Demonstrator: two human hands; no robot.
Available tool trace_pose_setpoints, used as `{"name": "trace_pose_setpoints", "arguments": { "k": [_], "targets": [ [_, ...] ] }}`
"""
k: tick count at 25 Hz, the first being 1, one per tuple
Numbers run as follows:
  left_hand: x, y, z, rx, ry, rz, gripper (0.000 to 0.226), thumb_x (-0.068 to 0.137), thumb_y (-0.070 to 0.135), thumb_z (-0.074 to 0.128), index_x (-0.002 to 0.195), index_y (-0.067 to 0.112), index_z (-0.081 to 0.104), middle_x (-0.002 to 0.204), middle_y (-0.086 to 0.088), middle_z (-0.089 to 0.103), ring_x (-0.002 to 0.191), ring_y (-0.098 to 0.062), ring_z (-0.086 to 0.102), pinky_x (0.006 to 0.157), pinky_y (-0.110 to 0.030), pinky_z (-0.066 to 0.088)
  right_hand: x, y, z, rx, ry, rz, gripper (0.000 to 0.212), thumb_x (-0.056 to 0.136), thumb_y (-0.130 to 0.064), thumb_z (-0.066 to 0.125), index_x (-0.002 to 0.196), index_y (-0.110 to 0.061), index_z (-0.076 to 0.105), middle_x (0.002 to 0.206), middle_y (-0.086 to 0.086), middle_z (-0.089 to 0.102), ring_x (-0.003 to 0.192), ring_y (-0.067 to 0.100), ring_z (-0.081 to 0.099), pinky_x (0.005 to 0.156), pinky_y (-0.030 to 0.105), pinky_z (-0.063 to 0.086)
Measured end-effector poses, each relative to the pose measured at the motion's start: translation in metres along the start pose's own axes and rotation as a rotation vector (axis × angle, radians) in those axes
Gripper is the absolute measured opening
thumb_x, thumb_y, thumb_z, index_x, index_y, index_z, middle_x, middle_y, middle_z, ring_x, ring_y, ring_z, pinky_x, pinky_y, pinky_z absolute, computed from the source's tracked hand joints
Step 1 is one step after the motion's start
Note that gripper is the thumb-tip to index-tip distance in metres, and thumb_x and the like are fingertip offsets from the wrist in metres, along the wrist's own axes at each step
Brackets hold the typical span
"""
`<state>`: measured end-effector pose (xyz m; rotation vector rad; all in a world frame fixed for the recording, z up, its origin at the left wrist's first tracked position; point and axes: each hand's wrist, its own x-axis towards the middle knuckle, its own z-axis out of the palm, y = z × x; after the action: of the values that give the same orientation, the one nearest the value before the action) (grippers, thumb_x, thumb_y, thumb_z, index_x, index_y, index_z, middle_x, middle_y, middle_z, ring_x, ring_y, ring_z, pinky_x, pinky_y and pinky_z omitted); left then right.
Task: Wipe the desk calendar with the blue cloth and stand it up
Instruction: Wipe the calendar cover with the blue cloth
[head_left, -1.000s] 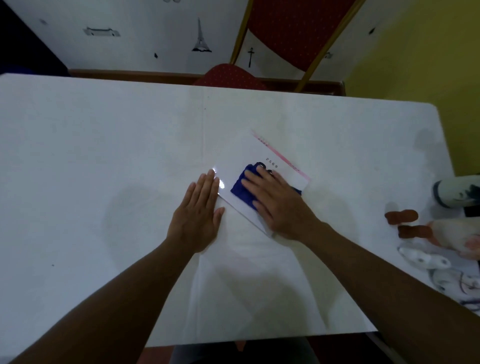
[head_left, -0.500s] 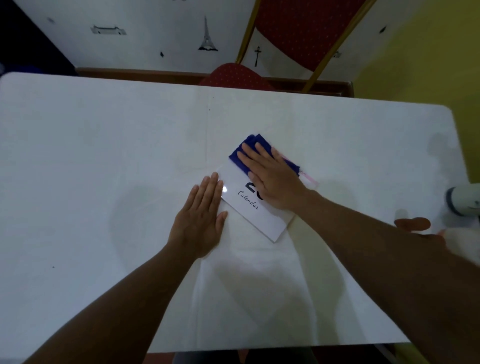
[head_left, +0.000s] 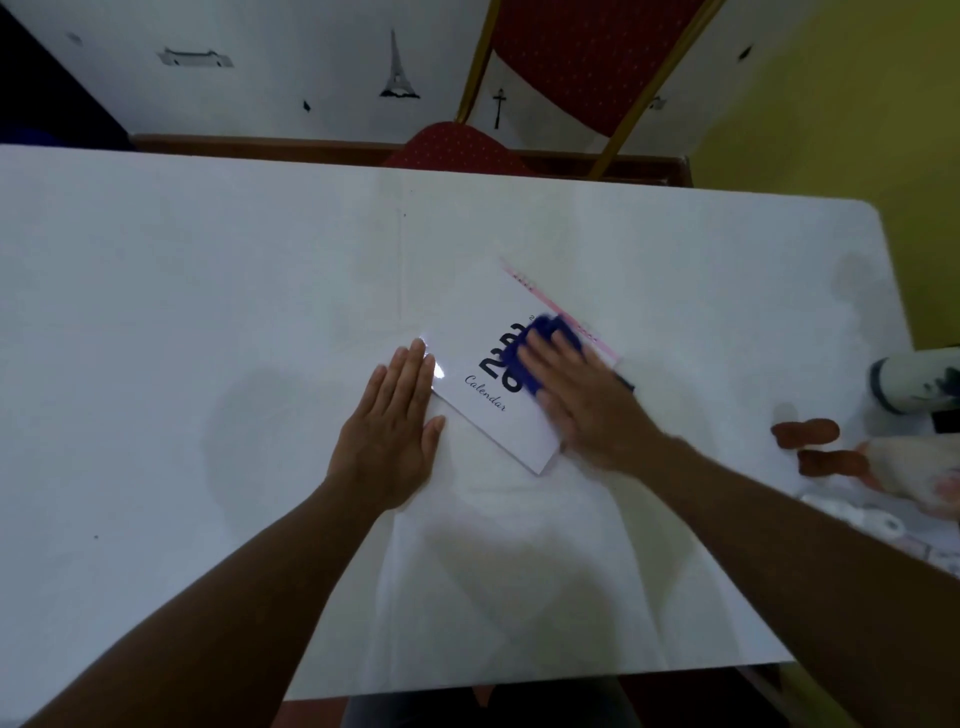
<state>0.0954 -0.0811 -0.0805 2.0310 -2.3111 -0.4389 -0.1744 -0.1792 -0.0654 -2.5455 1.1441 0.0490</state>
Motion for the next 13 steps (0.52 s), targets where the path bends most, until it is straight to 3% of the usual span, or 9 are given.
{"name": "trace_pose_setpoints", "arguments": {
  "k": [3,5,9,13],
  "targets": [
    [0.000,0.000,0.001,0.001,-0.002,0.003,0.068,0.104,0.041,0.018,0.159,0.003,0.004,0.169,-0.015,0.000,0.157,-0.028,0.002,0.126,-0.047,0.018,0.031,-0.006,-0.003,0.014,0.034,0.241,0.056,0.110,-0.027,0.035,0.162,-0.015,0.019,0.171,0.004,0.014,0.158,0.027,0.009,0.126,0.052,0.011],
    [-0.001,-0.001,0.001,0.001,-0.012,0.000,0.068,0.104,0.042,0.018,0.159,0.004,0.003,0.169,-0.015,-0.001,0.157,-0.027,0.001,0.126,-0.047,0.017,0.026,-0.033,0.013,-0.010,0.067,0.265,0.057,0.109,-0.028,0.034,0.162,-0.013,0.018,0.171,0.005,0.015,0.158,0.029,0.010,0.126,0.052,0.011],
    [0.001,-0.001,0.000,-0.003,-0.058,-0.015,0.069,0.103,0.047,0.009,0.159,0.008,-0.005,0.169,-0.012,-0.010,0.157,-0.024,-0.009,0.127,-0.045,0.013,-0.017,-0.064,0.035,-0.047,0.019,0.002,0.057,0.109,-0.029,0.029,0.162,-0.016,0.016,0.171,0.004,0.016,0.158,0.025,0.009,0.127,0.047,0.013],
    [0.001,0.001,-0.002,0.014,-0.050,-0.022,0.069,0.103,0.046,0.010,0.159,0.006,-0.002,0.169,-0.013,-0.008,0.157,-0.026,-0.006,0.127,-0.046,0.015,-0.041,-0.027,0.024,0.003,-0.029,-0.170,0.055,0.108,-0.026,0.033,0.162,-0.020,0.023,0.170,-0.003,0.018,0.158,0.016,0.007,0.128,0.041,0.007]
  ]
}}
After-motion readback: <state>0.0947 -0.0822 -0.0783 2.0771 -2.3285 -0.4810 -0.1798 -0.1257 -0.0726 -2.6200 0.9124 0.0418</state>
